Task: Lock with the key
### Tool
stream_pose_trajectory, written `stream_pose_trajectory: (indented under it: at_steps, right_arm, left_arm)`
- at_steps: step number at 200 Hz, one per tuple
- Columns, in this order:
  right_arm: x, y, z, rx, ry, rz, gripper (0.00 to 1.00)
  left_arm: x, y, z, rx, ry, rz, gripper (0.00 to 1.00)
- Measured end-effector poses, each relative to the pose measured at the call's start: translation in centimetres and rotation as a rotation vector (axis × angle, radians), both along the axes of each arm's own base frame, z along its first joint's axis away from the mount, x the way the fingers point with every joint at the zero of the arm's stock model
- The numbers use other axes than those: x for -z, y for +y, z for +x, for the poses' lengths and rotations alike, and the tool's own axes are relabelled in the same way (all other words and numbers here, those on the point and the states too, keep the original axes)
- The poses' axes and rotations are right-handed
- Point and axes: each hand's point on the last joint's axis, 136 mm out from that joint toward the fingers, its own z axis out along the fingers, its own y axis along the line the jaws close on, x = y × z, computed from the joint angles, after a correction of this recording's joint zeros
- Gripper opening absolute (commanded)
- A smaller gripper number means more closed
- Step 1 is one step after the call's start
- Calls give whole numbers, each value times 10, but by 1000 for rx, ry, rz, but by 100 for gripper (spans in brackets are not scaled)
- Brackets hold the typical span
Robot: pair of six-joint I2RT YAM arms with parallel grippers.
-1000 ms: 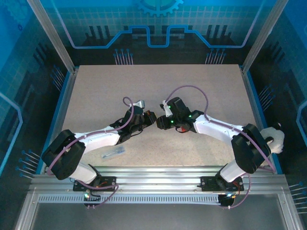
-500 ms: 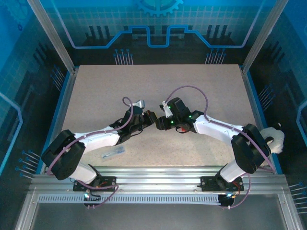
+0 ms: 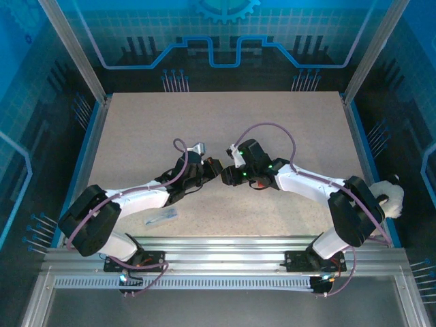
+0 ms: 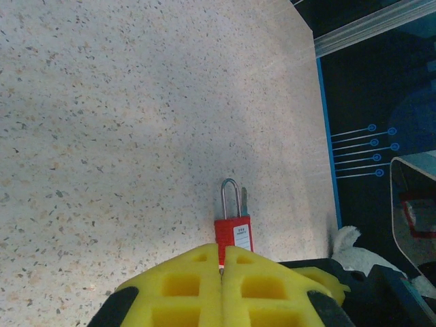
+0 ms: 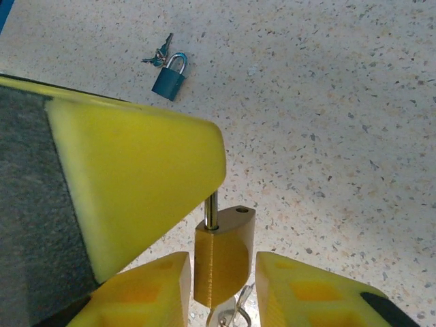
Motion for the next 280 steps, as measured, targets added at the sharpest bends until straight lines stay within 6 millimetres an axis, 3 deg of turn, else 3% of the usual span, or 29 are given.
stream_pose_trajectory:
  at_steps: [146, 188, 252, 280]
  right_arm:
    - [-8, 4, -4, -15, 5, 59, 11]
    - [-12, 5, -4, -18, 0, 74, 0]
    - [-23, 8, -10, -43, -13, 116, 0]
    - [-32, 10, -12, -58, -31, 145, 0]
  left_arm:
    - [-7, 3, -7, 9, -22, -25, 0]
    - [-11, 4, -7, 8, -30, -31, 0]
    - [-20, 9, -12, 7, -52, -49, 0]
    - [-29, 12, -13, 9, -68, -68, 15]
